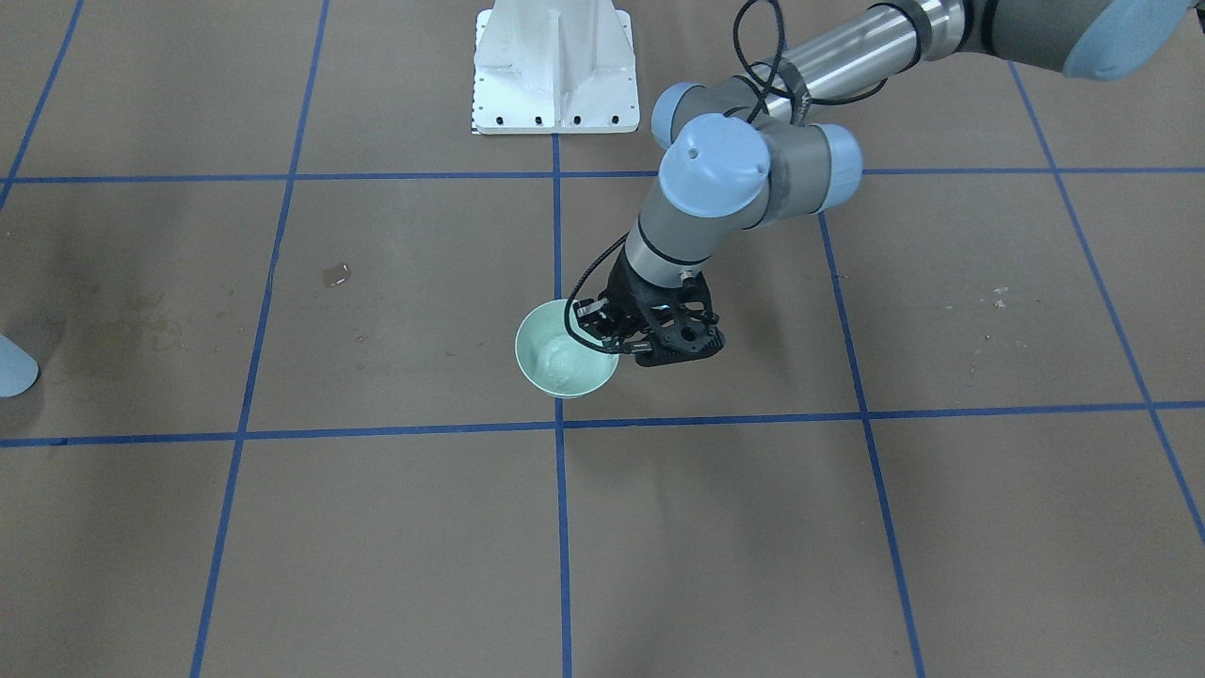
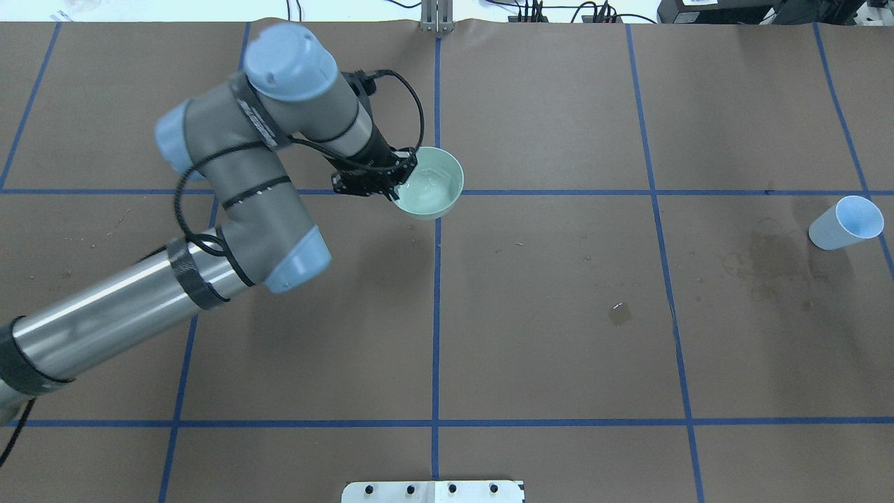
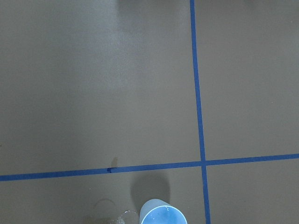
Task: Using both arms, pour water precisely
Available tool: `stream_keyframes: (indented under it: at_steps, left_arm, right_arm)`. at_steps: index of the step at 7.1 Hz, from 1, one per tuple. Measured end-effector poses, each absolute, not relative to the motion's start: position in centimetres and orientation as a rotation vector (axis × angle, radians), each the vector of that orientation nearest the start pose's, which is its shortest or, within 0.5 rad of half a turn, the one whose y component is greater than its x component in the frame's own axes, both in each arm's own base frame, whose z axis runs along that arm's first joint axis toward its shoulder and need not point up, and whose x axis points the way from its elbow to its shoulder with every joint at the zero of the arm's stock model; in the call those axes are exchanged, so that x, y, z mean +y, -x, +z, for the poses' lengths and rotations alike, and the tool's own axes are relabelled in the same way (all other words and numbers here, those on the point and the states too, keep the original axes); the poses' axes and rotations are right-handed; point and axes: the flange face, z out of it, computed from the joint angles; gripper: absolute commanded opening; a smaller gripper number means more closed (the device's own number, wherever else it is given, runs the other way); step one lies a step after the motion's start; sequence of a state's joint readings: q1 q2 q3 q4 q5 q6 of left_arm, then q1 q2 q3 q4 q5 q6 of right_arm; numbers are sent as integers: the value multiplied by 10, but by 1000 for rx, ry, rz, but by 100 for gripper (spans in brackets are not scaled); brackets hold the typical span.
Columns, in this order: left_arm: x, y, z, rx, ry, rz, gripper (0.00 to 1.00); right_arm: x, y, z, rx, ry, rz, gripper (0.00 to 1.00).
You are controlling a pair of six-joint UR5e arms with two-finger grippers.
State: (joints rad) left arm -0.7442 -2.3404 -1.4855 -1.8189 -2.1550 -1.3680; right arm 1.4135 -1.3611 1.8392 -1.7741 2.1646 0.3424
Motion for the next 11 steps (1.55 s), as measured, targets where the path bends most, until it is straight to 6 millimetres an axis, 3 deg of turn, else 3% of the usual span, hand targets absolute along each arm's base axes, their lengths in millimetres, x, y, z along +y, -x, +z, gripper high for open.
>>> stream_keyframes:
  at_steps: [1, 4, 5, 7, 10, 11]
  left_arm:
    - [-548, -426, 213, 1040, 58, -169, 0]
    - [-497, -261, 351, 949, -7, 29, 0]
    - [-476, -223, 400, 916, -15, 88, 0]
    - [-445, -185, 481, 885, -26, 149, 0]
    - [-442, -180, 586, 890, -52, 169, 0]
    - [-443, -181, 605, 891, -54, 171, 47]
  right_arm:
    - [-558, 8, 452, -658, -111, 76, 99]
    - [-557, -13, 480, -699, -99, 0, 99]
    - [-556, -21, 492, -714, -93, -13, 99]
    - [-549, -32, 506, -739, -82, -16, 99]
    - [-544, -36, 511, -751, -87, -17, 99]
    - [-544, -36, 512, -751, -89, -17, 99]
